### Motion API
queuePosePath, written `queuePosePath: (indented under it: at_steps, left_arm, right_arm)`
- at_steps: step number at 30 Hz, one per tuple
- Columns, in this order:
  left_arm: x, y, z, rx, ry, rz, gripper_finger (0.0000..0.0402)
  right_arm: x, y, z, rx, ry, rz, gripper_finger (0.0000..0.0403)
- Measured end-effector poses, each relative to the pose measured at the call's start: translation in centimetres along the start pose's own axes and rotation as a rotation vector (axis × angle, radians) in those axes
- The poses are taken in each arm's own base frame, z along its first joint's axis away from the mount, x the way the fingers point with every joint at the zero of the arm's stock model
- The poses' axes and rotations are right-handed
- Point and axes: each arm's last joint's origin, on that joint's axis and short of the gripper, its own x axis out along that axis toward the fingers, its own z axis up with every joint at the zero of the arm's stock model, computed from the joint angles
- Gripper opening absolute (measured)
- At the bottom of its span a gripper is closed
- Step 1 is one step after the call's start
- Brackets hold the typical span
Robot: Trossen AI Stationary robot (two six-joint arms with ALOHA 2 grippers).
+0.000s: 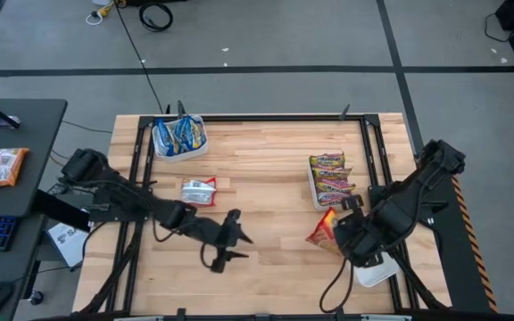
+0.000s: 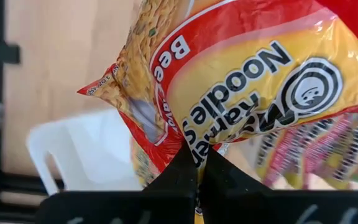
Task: Sort Maruchan noodles
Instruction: Put the red noodle pack into the bottom right white bin
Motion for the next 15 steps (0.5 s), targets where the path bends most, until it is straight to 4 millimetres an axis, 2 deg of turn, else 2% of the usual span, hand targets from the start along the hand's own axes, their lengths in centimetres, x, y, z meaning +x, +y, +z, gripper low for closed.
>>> queuePosePath:
  at_steps: [4, 7, 11, 15]
  left_arm:
    - [1.4, 1.3, -1.2, -0.012, 0.050, 0.095, 0.0203]
    - [2.0, 1.9, -1.3, -0.036, 0.051, 0.142, 0.0203]
    - [2.5, 2.2, 0.5, -0.077, 0.002, 0.153, 0.0203]
    - [3.4, 2.4, 3.2, -0.082, -0.063, 0.146, 0.0198]
  right_arm:
    - [-0.4, -0.5, -0.5, -0.047, -0.007, -0.038, 0.0005]
    - [-0.8, -0.4, -1.0, -0.067, -0.039, -0.059, 0.0005]
    - [-1.8, 0.4, -2.3, -0.144, -0.094, -0.074, 0.0005]
    - [-2.6, 1.7, -4.0, -0.250, -0.138, -0.063, 0.0005]
